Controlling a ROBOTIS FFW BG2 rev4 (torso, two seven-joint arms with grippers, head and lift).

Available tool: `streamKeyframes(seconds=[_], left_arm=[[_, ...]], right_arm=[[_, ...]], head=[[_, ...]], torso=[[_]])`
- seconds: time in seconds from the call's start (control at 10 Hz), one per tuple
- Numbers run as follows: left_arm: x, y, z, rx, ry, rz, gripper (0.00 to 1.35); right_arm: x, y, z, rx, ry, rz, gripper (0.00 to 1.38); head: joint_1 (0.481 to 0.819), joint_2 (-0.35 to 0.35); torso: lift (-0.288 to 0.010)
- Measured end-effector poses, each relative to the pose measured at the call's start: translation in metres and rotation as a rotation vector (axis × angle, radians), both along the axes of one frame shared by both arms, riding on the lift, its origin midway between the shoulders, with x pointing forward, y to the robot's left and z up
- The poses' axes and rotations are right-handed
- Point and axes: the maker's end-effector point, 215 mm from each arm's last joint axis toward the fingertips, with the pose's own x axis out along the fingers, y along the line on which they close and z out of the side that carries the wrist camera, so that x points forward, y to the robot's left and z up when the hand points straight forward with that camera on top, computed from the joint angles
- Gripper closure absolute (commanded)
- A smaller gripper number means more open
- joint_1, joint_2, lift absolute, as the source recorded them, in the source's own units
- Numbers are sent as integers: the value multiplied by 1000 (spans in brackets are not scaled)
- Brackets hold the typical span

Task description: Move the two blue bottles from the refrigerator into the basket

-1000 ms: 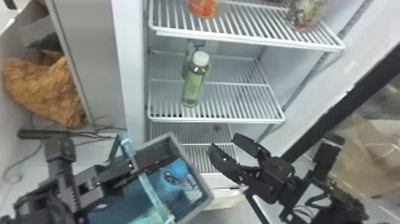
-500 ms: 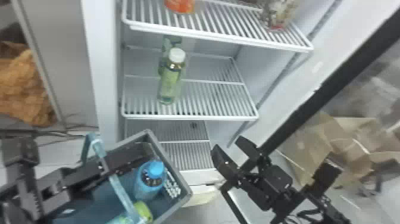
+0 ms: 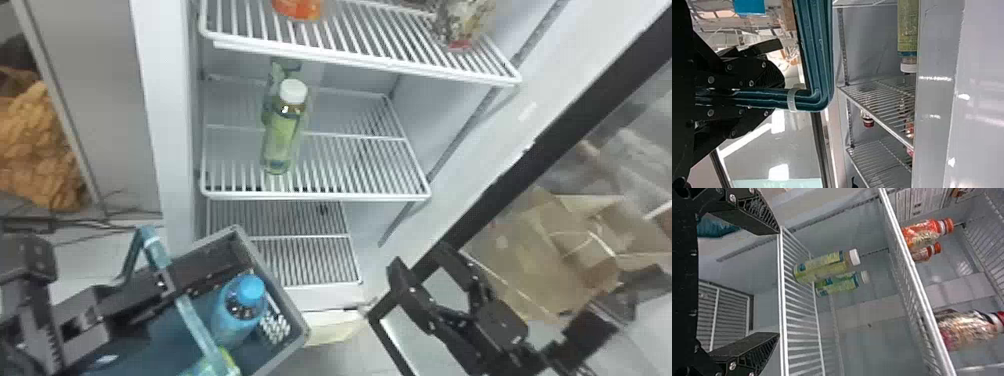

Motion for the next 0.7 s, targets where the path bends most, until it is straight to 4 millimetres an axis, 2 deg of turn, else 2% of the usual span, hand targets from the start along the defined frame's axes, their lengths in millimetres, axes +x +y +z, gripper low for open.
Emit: streamKeyframes(seconds=[0.3,0.7], left_arm=[[0,5,-4,8,7,11,1188],[4,8,-3,10,3,24,1188]], right_arm=[[-19,-32,-2,-81,0,-70,137],[-33,-47,-9,-104,20,-106,136]], head=[[695,-350],[695,-350]], torso=[[-216],[-216]])
